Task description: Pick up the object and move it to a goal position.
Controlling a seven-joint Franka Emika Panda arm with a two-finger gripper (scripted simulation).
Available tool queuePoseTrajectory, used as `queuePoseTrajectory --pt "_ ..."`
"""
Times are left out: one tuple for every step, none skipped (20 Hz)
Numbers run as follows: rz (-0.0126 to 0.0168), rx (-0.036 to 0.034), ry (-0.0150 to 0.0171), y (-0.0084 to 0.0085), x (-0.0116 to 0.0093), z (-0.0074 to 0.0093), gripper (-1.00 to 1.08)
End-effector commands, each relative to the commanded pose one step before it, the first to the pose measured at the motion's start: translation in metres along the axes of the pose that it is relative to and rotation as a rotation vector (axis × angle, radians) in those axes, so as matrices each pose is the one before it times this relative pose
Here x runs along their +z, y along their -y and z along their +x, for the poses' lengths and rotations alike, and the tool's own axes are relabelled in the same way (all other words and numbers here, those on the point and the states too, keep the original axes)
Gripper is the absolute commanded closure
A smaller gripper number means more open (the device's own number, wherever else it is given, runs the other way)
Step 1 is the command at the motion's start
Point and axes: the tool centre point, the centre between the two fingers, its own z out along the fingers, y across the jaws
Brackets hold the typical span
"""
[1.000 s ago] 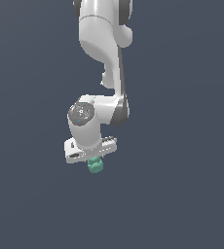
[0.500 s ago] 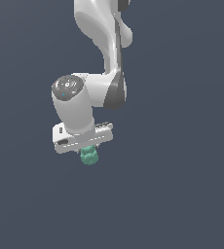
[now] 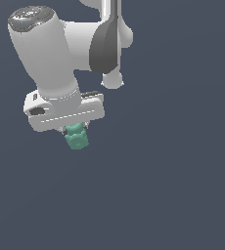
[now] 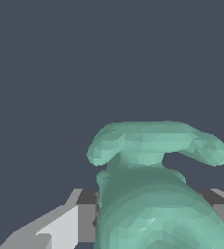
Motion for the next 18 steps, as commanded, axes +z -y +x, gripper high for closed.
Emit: queuePoseTrajectory --pt "0.00031 -0.00021 0.00037 -0.00527 -0.02899 -0.00545 1.08" --pt "0.00000 0.00000 0.00000 -0.00219 -0.01124 -0.00190 1.08" --pt "0.00000 0.00000 0.00000 -0.00219 -0.01115 -0.00186 1.08" --pt "0.00000 0.00000 0.00000 -0.00218 -0.01105 -0.00182 1.08" --pt "0.00000 0.00000 0.00000 -0.00218 -0.01095 -0.00178 1.08" --pt "0.00000 0.00000 0.00000 -0.00217 -0.01083 -0.00174 1.08" --pt "0.00000 0.00000 0.00000 -0.00216 -0.01070 -0.00170 1.08" --pt "0.00000 0.00000 0.00000 -0.00215 -0.01055 -0.00165 1.08" --pt "0.00000 0.00000 0.00000 -0.00213 -0.01035 -0.00160 1.08" --pt "0.00000 0.00000 0.00000 -0.00210 -0.01013 -0.00154 1.08" --pt "0.00000 0.00000 0.00000 -0.00203 -0.00971 -0.00145 1.08" --pt "0.00000 0.00000 0.00000 -0.00193 -0.00912 -0.00134 1.08" --pt "0.00000 0.00000 0.00000 -0.00183 -0.00858 -0.00124 1.08" --pt "0.00000 0.00000 0.00000 -0.00174 -0.00809 -0.00115 1.08" --pt "0.00000 0.00000 0.00000 -0.00166 -0.00764 -0.00106 1.08" --pt "0.00000 0.00000 0.00000 -0.00158 -0.00722 -0.00098 1.08" --pt "0.00000 0.00000 0.00000 -0.00151 -0.00683 -0.00091 1.08" --pt "0.00000 0.00000 0.00000 -0.00144 -0.00647 -0.00084 1.08"
